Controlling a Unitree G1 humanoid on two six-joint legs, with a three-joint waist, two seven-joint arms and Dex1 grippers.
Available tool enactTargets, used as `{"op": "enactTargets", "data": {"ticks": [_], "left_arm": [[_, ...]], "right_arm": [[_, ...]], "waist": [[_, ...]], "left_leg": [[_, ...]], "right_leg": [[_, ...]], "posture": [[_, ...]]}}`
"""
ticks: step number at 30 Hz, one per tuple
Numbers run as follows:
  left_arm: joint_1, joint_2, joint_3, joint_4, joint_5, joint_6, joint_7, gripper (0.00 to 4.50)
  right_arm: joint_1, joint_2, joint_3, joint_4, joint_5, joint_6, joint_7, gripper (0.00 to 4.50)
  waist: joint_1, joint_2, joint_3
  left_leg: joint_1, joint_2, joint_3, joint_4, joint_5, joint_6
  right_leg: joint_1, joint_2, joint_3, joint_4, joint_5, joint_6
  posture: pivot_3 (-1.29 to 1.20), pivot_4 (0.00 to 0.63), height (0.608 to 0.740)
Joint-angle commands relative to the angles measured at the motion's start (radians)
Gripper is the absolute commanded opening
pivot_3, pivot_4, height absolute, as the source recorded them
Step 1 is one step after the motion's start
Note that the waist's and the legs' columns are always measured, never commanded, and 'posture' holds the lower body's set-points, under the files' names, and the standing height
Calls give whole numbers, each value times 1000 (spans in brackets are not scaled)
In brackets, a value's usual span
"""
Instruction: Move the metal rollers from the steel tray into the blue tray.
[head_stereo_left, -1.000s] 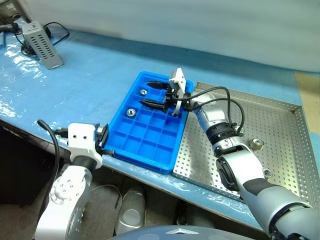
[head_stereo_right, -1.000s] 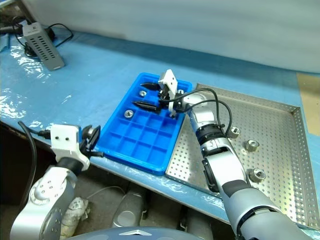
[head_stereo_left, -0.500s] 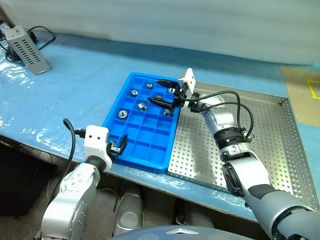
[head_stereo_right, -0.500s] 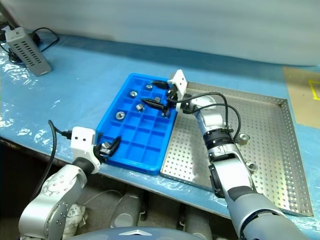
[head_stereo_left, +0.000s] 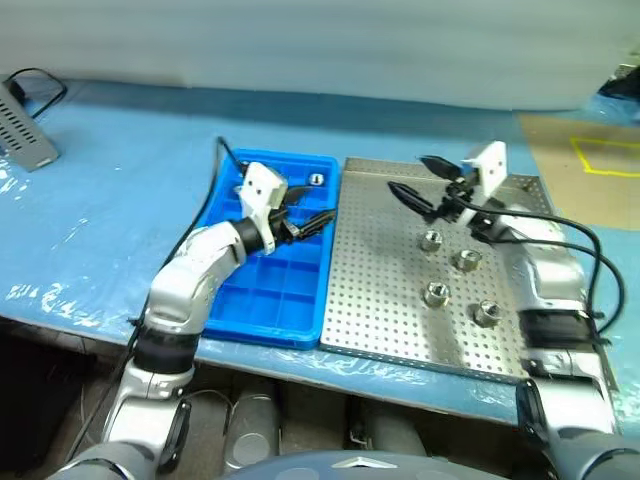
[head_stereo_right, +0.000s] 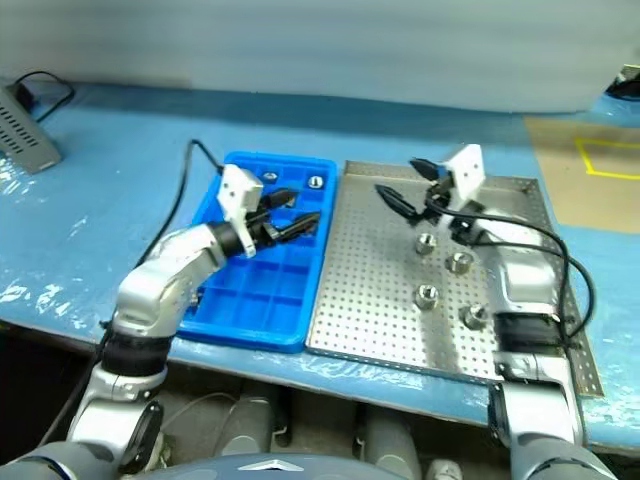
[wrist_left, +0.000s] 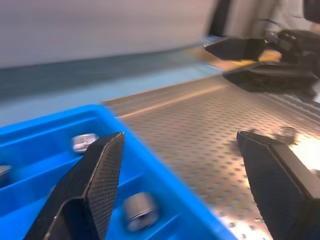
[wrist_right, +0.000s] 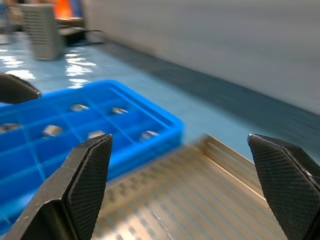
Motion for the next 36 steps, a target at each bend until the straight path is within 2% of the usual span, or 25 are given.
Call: {"op": "enactTargets", "data": {"ticks": [1,8,13,24,29,32,36], "left_arm": [[-104,-52,-53,219,63,-167,-47,3787],[-338,-219,-93,736,199,-422,5,3787],[-471,-276,-61,996,255,-537,92,3787],[-548,-372,-35,1211,295,-615,36,3787],[-557,-382,-57,1292,379,-625,158,3787],[-562,-389,-56,1324,414,-621,235,3787],[-572,-391,-34,1336,422,-617,286,3787]], "right_arm": [[68,-32,-81,-168,29,65,-86,4500],[250,-47,-166,-410,77,175,-187,4500],[350,-40,-199,-522,91,203,-246,4500],[505,-11,-243,-655,101,213,-344,4500],[565,15,-263,-728,114,220,-383,4500],[593,27,-280,-764,127,224,-406,4500],[614,29,-297,-774,135,220,-416,4500]], "waist": [[-30,1,0],[-104,1,-2],[-147,2,-3],[-229,3,-4],[-302,4,-4],[-340,4,-4],[-388,4,-4]], "left_leg": [[0,0,0,0,0,0],[2,0,0,1,-1,2],[-3,-2,0,4,-5,9],[-14,-9,0,12,-13,22],[-21,-11,-1,23,-18,31],[-21,-14,-2,25,-20,33],[-21,-18,-5,26,-21,35]], "right_leg": [[0,0,0,0,0,0],[5,0,0,-6,2,4],[5,0,-1,-13,5,9],[5,-10,-7,-19,6,14],[5,-14,-10,-19,5,19],[7,-16,-10,-20,2,28],[11,-17,-11,-26,1,33]], "posture": [[-346,150,740],[-505,150,740],[-590,150,740],[-740,150,740],[-801,150,740],[-821,150,740],[-822,150,740]]}}
